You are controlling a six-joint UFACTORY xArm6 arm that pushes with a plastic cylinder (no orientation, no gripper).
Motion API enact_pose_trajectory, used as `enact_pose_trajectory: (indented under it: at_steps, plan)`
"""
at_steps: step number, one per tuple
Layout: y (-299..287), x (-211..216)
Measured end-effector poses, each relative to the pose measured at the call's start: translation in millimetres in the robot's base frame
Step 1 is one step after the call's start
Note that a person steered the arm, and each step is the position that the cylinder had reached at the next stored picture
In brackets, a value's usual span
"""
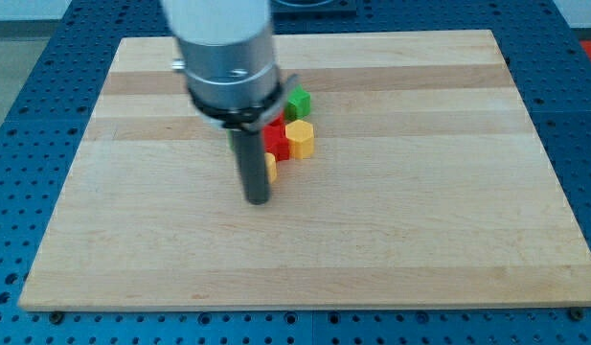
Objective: Move the yellow heart to the left of the green circle
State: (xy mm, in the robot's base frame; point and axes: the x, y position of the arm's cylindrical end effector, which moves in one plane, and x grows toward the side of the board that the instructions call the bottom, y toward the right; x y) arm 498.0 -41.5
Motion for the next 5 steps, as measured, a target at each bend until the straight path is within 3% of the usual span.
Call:
enact_pose_trajectory:
  at_steps: [1, 2, 3, 4, 5]
  plan:
    - [47, -12]
    - [7, -18]
    - [-95, -18]
    - [-153, -18]
    - [-98, -14]
